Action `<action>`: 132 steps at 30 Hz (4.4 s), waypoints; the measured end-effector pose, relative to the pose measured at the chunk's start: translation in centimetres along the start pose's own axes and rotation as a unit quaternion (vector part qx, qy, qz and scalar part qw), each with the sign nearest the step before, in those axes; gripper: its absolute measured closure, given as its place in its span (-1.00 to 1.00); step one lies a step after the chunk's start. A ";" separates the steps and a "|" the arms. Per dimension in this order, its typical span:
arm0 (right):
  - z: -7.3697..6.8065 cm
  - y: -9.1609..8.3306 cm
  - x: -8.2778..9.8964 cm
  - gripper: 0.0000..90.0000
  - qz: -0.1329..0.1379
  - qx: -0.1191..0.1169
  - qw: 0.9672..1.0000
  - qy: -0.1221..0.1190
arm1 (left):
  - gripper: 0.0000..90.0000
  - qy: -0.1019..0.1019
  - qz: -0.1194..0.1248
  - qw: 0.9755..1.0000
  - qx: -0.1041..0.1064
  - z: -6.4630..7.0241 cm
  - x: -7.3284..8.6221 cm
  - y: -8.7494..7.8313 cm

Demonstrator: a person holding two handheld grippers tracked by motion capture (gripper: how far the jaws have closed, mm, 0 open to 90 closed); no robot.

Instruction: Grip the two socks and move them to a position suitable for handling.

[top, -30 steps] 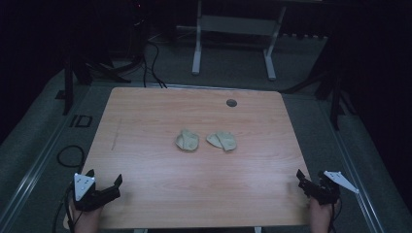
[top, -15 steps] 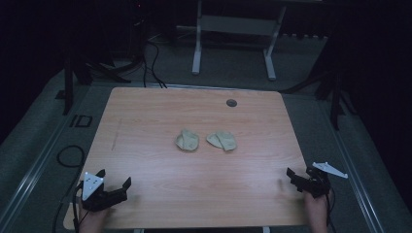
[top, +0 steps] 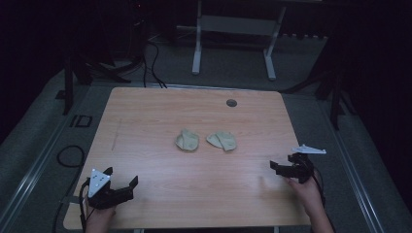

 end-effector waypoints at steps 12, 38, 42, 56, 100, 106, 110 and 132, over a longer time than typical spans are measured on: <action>-5.0 4.4 -5.5 -0.51 -0.029 -0.032 0.997 -0.067 | -0.96 -0.013 -0.028 1.000 0.005 -0.8 0.8 0.0; -11.0 16.8 -11.5 -0.31 -0.112 -0.006 0.989 -0.099 | -0.96 -0.007 -0.033 0.999 0.021 -0.4 0.8 0.4; -11.6 18.2 -11.1 -0.17 -0.138 0.022 0.982 -0.128 | -0.96 -0.005 -0.037 0.999 0.020 -0.5 1.0 0.3; -11.8 16.0 -11.2 0.82 -0.123 0.045 0.982 -0.134 | -0.96 0.008 -0.047 0.999 0.024 0.5 1.5 -0.4; -22.9 8.5 1.5 0.79 -0.079 -0.071 0.970 -0.218 | -0.68 0.150 -0.056 0.969 0.189 12.7 1.2 0.5; -23.4 8.7 2.3 0.46 -0.082 -0.088 0.971 -0.207 | -0.66 0.161 -0.072 0.961 0.211 13.3 1.2 1.3; -23.2 6.4 0.6 0.10 -0.065 -0.113 0.970 -0.206 | -0.66 0.157 -0.079 0.959 0.224 13.6 0.5 2.0; -20.8 9.3 0.9 0.70 -0.132 -0.174 0.937 -0.271 | 0.73 0.213 -0.151 0.941 0.216 16.7 -0.9 6.6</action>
Point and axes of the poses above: each handheld gripper's, and its own axes: y roughly forward along the jaws, x roughly out of its underside, z roughly to its right, the point moved 2 cm from there along y, roughly forward along the jaws, and after that the axes turned 8 degrees about -x, right-handed, at the moved point
